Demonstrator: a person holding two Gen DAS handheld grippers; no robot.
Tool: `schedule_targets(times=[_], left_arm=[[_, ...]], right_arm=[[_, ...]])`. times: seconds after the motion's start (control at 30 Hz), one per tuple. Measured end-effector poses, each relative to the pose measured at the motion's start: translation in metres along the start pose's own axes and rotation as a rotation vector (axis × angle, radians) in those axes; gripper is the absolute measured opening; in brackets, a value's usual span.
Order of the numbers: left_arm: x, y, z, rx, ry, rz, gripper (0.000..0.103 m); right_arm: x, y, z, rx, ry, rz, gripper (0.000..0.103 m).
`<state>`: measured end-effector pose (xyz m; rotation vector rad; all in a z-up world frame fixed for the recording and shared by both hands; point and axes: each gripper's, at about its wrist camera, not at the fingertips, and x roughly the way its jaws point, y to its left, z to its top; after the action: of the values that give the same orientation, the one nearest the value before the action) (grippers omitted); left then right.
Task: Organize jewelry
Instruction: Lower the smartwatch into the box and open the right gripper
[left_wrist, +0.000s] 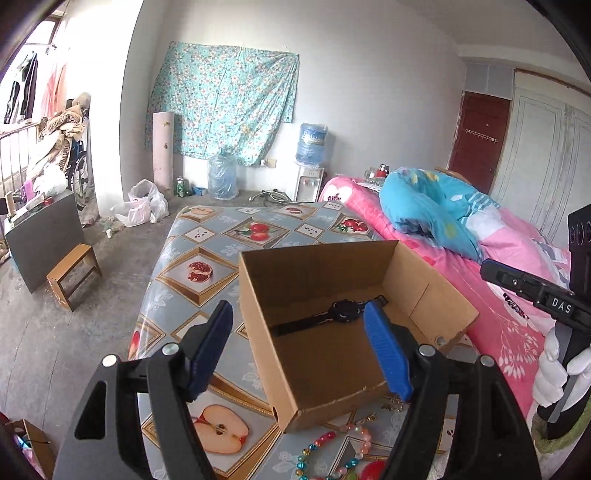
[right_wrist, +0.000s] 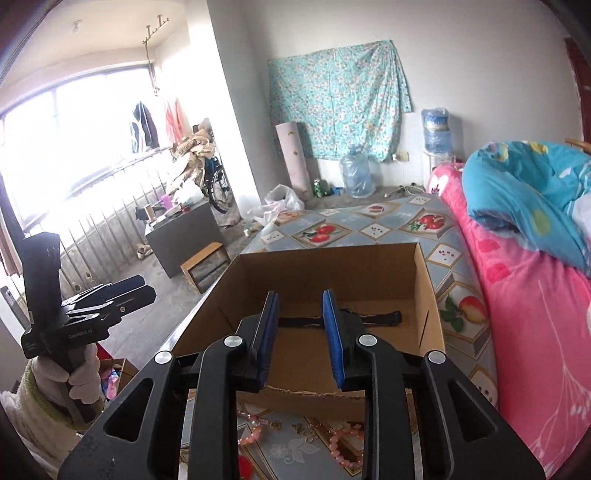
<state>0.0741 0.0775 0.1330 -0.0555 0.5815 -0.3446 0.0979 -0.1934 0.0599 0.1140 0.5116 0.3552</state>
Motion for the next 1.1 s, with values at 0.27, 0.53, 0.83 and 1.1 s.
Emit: schedule_targets(times=[0.27, 0.53, 0.83, 1.1], left_arm=[[0.002, 0.001, -0.073, -0.006, 0.098, 0.168, 0.077], [0.030, 0.007, -0.116, 0.026, 0.194, 0.219, 0.078], [0.053, -0.001, -0.134, 0.159, 0.203, 0.165, 0.079], [0.066, 0.001, -0.138, 0.169, 0.229, 0.089, 0.080]], right_arm=[[0.058, -0.019, 0.044, 0.054, 0.321, 0.146, 0.026], [0.197, -0.023, 0.027, -0.026, 0.763, 0.030, 0.019], [0.279, -0.037, -0.015, -0.079, 0.992, -0.107, 0.019], [0.302, -0.049, -0.014, -0.055, 0.996, -0.140, 0.019]])
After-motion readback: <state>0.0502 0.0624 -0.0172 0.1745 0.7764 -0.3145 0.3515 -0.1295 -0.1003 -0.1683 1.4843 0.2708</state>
